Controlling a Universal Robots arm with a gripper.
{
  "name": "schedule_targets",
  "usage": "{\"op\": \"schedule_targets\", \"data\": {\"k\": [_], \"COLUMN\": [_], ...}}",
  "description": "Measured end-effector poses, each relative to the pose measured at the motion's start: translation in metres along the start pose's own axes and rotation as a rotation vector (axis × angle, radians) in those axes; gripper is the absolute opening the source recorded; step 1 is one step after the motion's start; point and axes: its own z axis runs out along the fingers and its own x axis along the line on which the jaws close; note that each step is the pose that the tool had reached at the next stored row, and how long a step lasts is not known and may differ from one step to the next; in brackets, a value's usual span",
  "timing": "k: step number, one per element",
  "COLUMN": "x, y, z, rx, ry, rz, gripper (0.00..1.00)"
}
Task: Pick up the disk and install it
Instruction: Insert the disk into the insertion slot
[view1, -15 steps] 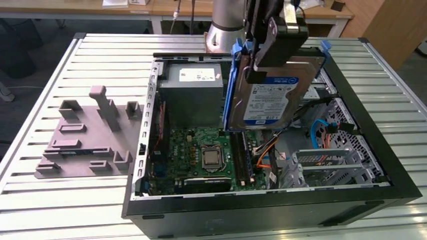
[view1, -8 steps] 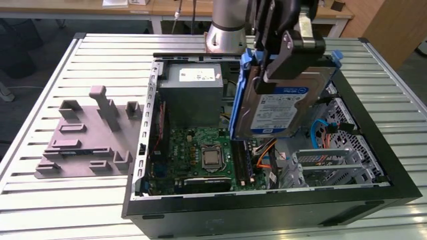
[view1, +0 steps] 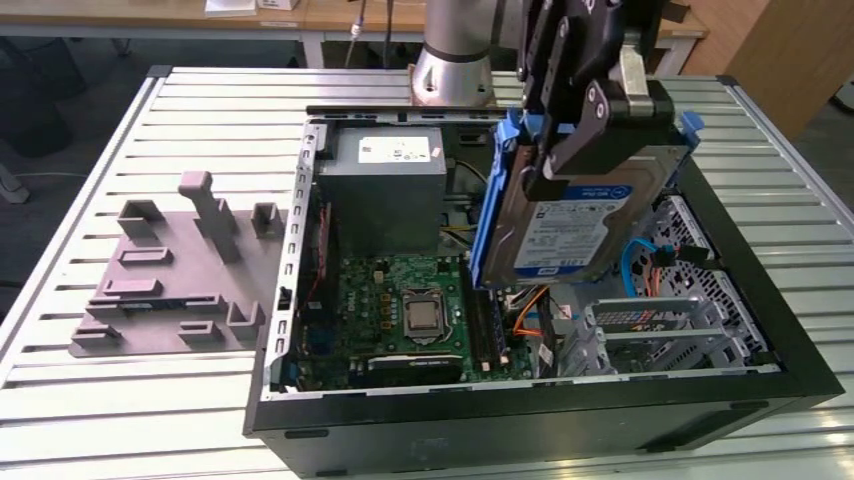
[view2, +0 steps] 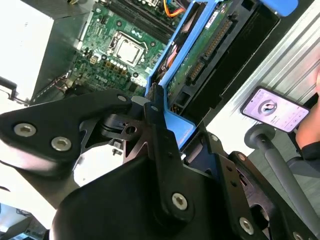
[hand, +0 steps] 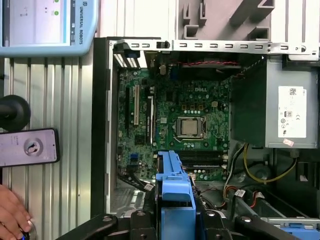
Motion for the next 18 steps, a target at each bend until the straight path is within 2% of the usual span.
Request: {"op": "schedule_targets", "data": {"k": [4, 10, 18], "x": [0.0120, 0.0157, 0.0231], "y": [-0.0012, -0.0235, -0.0369], "z": [0.0049, 0.0083, 0.0131], "rx": [0.0004, 0.0004, 0.0005], "ry": [0.0001, 0.0001, -0.0002], "rz": [0.000, 0.000, 0.001], "gripper": [0.36, 0.36, 0.36]}}
